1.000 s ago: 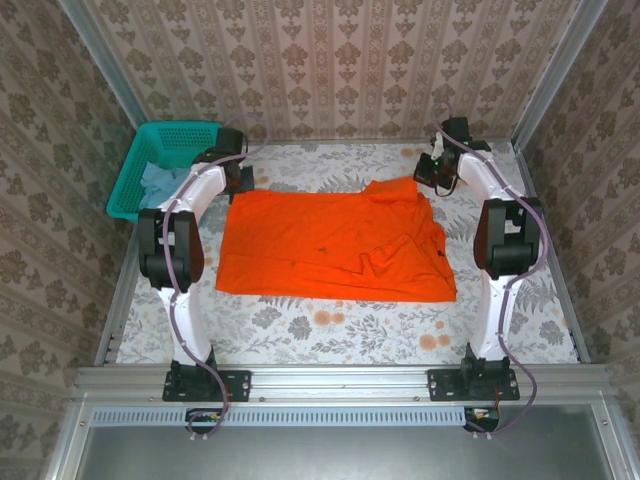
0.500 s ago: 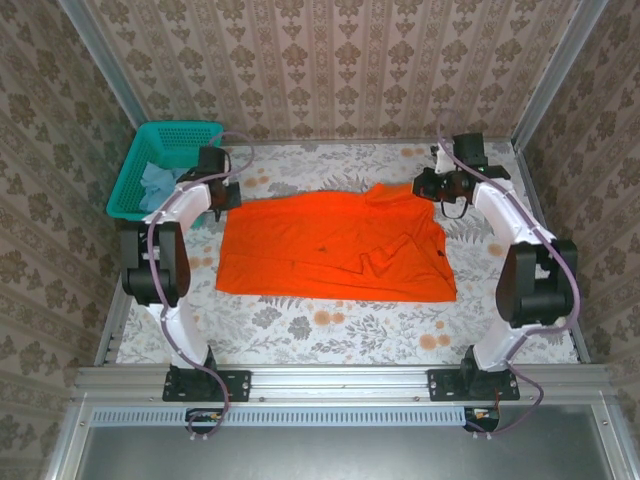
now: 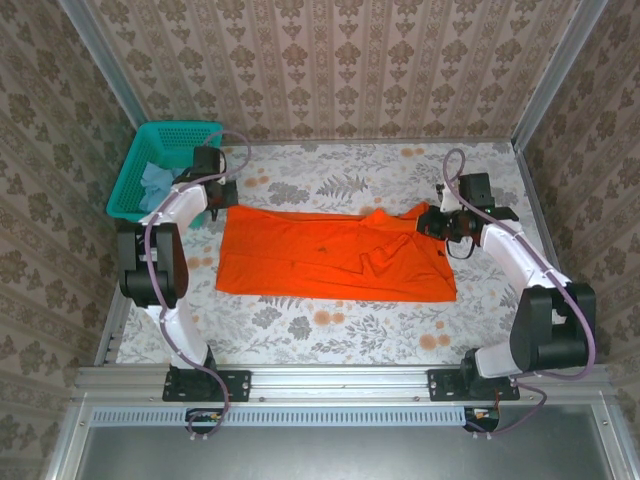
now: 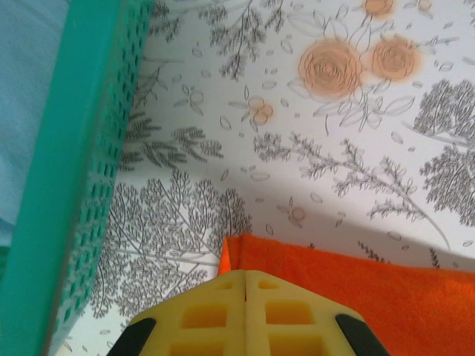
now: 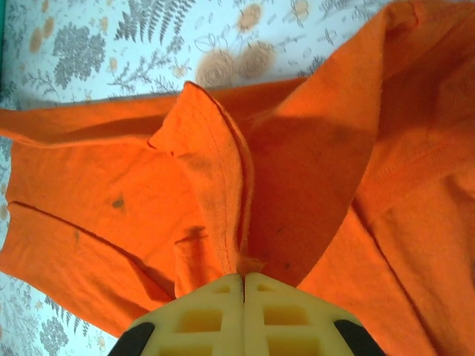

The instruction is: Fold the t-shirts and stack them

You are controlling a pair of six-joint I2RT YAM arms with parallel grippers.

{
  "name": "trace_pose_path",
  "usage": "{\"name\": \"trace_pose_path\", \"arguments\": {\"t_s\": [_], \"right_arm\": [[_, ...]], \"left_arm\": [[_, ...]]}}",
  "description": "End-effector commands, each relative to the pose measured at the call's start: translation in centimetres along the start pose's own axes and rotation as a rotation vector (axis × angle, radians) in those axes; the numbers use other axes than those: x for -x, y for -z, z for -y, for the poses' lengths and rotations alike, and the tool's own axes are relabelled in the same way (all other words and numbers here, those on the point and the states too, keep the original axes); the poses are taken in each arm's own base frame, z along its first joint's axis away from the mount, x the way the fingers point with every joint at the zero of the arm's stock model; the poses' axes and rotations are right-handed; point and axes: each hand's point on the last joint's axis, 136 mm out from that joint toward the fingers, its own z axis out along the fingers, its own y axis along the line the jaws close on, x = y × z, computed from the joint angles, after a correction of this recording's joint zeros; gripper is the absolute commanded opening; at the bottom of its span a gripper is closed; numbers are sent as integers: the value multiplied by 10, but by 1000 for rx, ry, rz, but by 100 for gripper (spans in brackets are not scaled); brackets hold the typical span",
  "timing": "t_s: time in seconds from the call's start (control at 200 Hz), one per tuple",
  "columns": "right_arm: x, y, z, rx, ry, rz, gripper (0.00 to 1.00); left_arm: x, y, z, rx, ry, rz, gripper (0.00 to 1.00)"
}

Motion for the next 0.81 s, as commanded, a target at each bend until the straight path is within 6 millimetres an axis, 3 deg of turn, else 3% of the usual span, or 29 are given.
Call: {"name": "trace_pose_path", "arguments": {"t_s": [0.0,0.165,0.395,0.46,0.545,0.58,0.675,0.8], "right_arm": [[1,11,-6,20,2,49,0],[-16,12,0,13,-21,41,0],[-56,-1,19,-3,-116,5,2],[-67,-5,30,-38,-148,-2,18],[-79,-5,45,-93,-214,-10,22],[-79,-3,49,-101,-246,8,26],[-71,10,65,-148,-328,79,45],[-44,30,77,-215,-376,202,51]], "left_arm": [[-8,12,0,-11,2,-5,0],[-24,11,-4,9,24,-38,0],[-35,7,-20,105,58,-88,0],[-35,7,-25,135,71,-94,21],[-34,12,-28,159,99,-97,35],[-31,16,-28,162,110,-88,43],[-20,29,-25,152,126,-48,44],[-1,45,-6,102,107,2,45]]}}
